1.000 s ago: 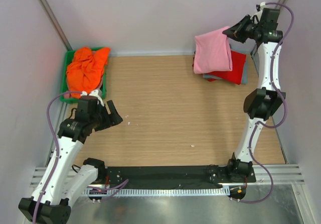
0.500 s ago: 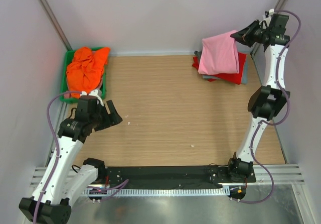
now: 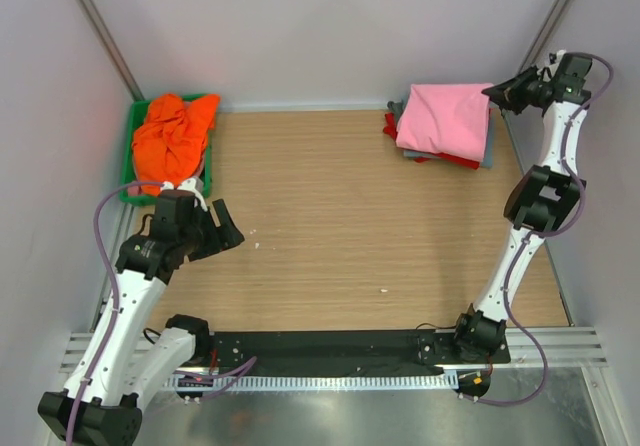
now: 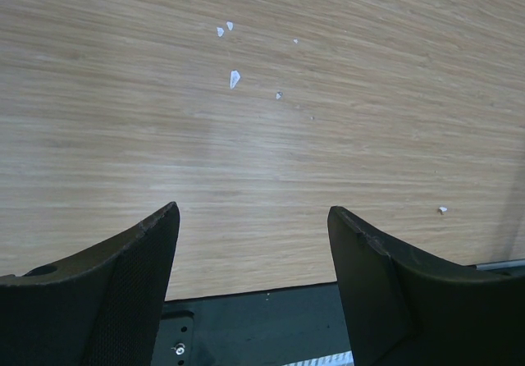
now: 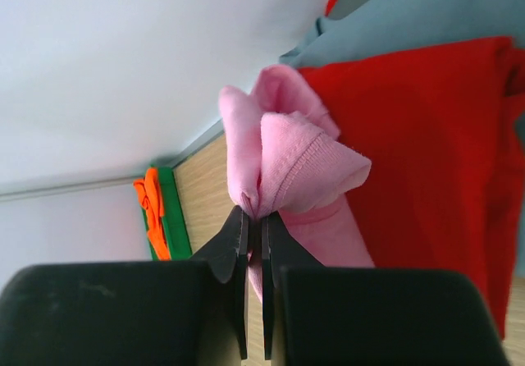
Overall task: Fold and stack the t-shirts
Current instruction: Neatly place the folded tshirt to the corner
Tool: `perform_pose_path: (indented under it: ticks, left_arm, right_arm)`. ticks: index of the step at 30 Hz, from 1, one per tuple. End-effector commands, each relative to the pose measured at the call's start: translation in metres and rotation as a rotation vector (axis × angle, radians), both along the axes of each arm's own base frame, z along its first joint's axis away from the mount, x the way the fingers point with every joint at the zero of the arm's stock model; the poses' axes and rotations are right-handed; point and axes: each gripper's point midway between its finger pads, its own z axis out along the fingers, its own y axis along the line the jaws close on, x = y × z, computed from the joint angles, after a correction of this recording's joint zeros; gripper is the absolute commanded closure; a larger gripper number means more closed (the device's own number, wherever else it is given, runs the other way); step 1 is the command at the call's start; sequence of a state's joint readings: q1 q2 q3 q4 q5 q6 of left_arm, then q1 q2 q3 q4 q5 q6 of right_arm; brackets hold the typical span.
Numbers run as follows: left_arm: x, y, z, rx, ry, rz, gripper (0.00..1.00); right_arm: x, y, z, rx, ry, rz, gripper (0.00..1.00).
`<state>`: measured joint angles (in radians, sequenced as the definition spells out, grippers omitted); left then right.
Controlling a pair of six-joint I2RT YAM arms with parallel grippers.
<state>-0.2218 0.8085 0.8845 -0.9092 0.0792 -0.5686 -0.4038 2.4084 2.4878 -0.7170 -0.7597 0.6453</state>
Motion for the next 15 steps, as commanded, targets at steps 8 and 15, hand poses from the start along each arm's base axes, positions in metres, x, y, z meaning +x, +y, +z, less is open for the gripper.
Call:
perform_pose_path:
  ticks: [8, 15]
  left_arm:
    - [0.008, 0.000, 0.006, -0.005, -0.032, 0.006, 0.26]
    - [0.008, 0.000, 0.006, -0.005, -0.032, 0.006, 0.26]
  right_arm:
    - [0.021, -0.038, -0.022, 0.070, -0.040, -0.049, 0.98]
    - [0.029, -0.047, -0.048, 0.061, -0.010, -0.088, 0.85]
